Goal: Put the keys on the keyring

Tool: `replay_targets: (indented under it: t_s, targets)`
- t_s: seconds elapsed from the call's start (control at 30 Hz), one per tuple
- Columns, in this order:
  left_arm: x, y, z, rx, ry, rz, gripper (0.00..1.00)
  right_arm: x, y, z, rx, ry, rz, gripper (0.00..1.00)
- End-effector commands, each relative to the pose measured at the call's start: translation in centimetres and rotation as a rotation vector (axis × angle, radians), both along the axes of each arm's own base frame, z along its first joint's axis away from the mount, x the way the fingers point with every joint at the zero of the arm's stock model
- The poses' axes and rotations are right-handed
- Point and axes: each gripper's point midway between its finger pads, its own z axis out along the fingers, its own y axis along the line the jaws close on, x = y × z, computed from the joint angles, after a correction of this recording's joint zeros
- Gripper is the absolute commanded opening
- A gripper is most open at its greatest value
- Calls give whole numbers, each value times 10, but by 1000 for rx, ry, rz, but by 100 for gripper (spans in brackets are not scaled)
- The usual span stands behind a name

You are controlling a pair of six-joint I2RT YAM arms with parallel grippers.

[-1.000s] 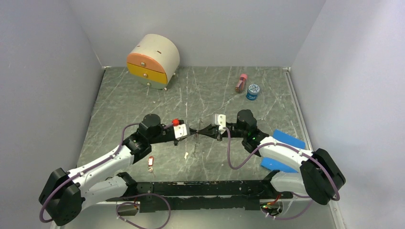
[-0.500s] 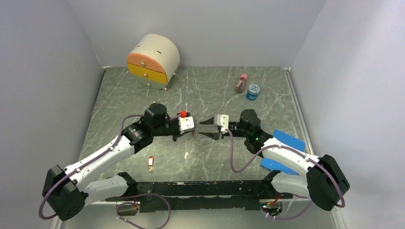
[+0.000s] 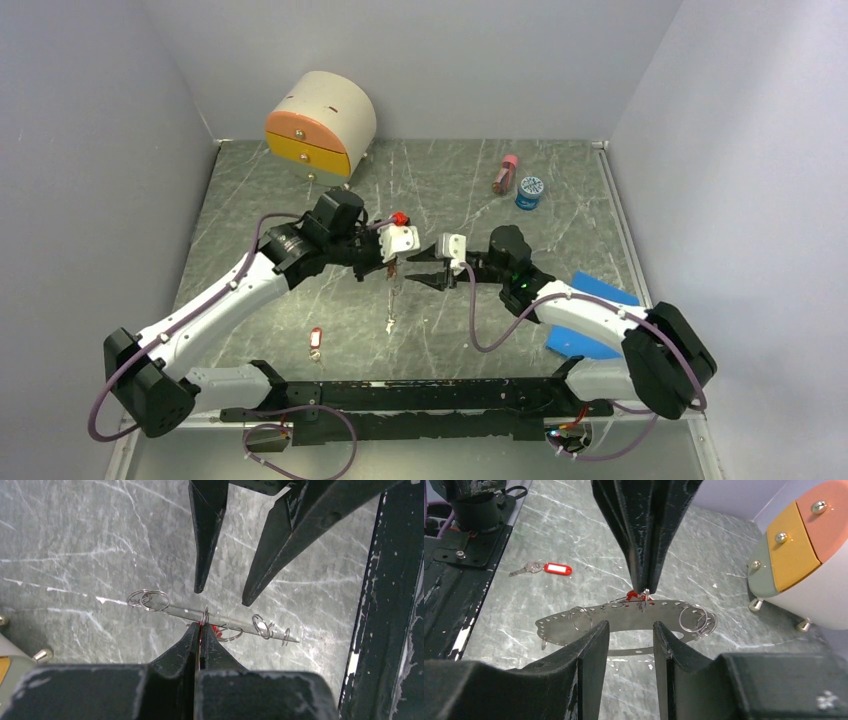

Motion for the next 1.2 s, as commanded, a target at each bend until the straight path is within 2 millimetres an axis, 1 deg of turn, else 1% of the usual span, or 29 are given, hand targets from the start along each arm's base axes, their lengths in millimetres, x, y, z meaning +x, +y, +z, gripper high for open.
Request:
replay_targets:
  t_s: [0.0,0.2,0.47,0.53,0.57,0.8,0.83,0.93,1.17]
  targets:
    - [0,10,12,80,3,0,3,3,15,38,110,-50,16,40]
    - [2,12,12,132,12,-8,3,11,23,46,183,-33,-35,40]
    - [3,8,14,136,14,-25,3,11,33,38,208,6,-27,39]
    - [2,6,14,131,14,-30,3,10,35,35,206,11,-11,28]
    - [2,6,15,128,13,-32,3,9,36,34,203,12,-3,25]
    - [-1,3,18,111,10,-42,3,5,40,27,213,36,37,26]
    - [-1,2,18,110,12,-45,3,5,41,27,215,36,41,25]
    - [-2,1,18,107,12,-49,3,3,42,26,210,35,58,1]
    - [-2,-2,20,78,1,-44,3,-1,42,27,210,35,82,0]
